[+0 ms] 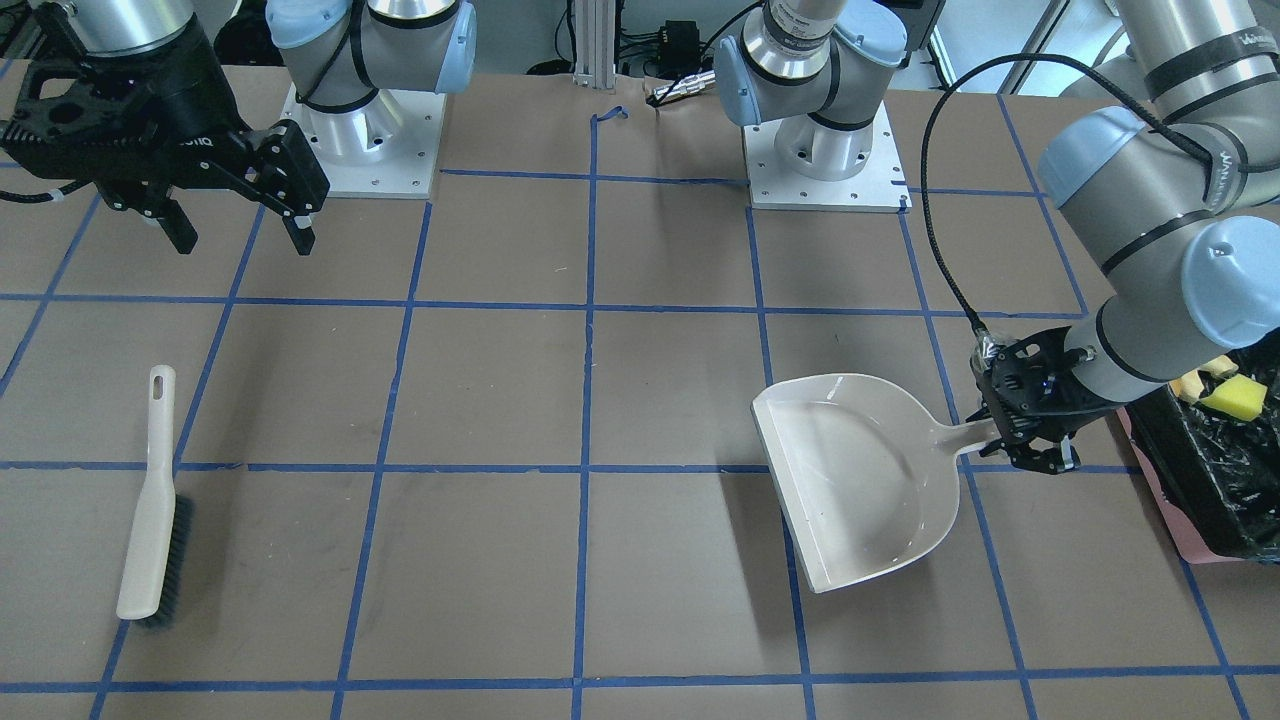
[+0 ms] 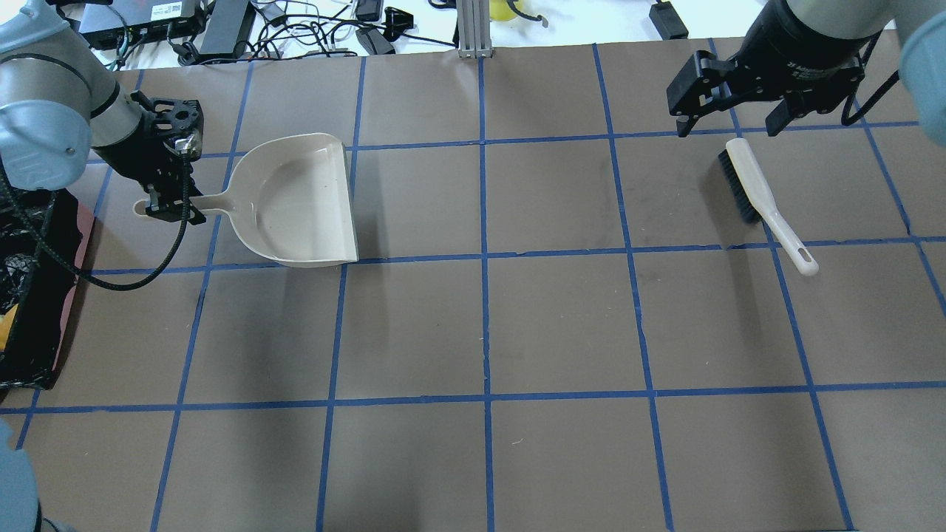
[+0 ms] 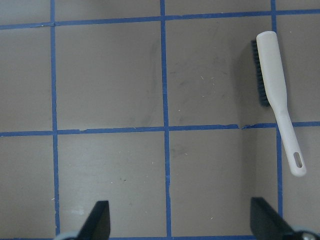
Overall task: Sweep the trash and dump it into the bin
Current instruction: 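Lower the dustpan onto the table with the left gripper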
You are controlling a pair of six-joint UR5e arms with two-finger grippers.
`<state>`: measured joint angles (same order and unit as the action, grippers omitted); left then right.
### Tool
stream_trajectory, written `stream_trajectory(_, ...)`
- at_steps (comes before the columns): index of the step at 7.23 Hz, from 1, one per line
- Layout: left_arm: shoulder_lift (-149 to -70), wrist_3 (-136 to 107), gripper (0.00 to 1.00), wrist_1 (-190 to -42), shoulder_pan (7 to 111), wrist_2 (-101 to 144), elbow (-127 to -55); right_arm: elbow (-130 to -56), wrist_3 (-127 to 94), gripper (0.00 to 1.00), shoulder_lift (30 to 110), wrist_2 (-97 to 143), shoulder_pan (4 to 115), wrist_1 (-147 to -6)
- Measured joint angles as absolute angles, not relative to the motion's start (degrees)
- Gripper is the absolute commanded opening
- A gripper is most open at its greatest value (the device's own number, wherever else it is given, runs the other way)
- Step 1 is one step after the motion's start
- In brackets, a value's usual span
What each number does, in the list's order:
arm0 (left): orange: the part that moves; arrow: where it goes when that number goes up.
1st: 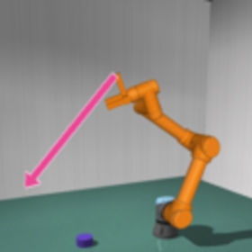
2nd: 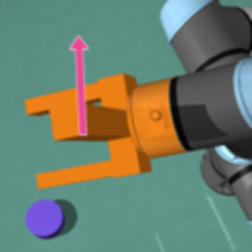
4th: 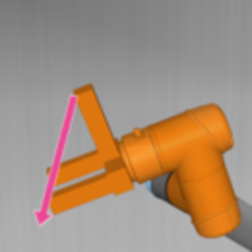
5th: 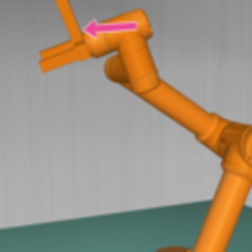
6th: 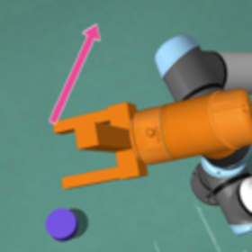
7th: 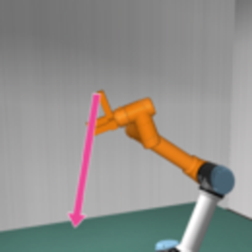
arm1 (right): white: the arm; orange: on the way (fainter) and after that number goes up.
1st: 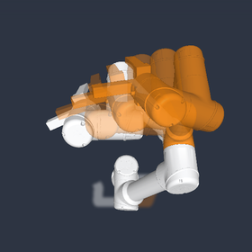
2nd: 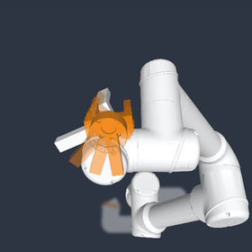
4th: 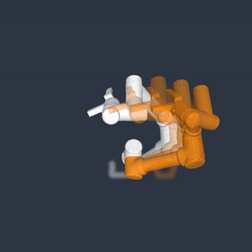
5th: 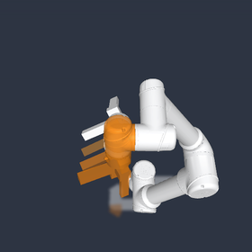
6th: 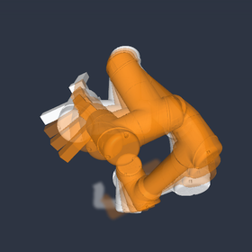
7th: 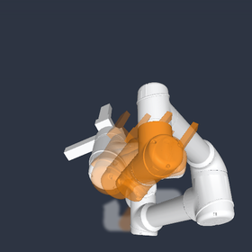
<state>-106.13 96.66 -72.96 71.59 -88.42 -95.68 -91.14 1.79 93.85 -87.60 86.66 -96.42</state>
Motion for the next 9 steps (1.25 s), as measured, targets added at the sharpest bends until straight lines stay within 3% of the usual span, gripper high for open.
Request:
stream_trajectory(4, -109.18, 100.67, 0.0, -71.32, 74.09, -88.33, -92.23, -91.14, 1.82, 1.0, 93.87, -87.54, 86.66, -96.42)
stream_trajectory(9, -118.29, 102.96, 0.0, -70.01, 75.91, -88.39, -85.58, -91.14, 1.79, 1.0, 93.85, -87.54, 86.68, -96.41)
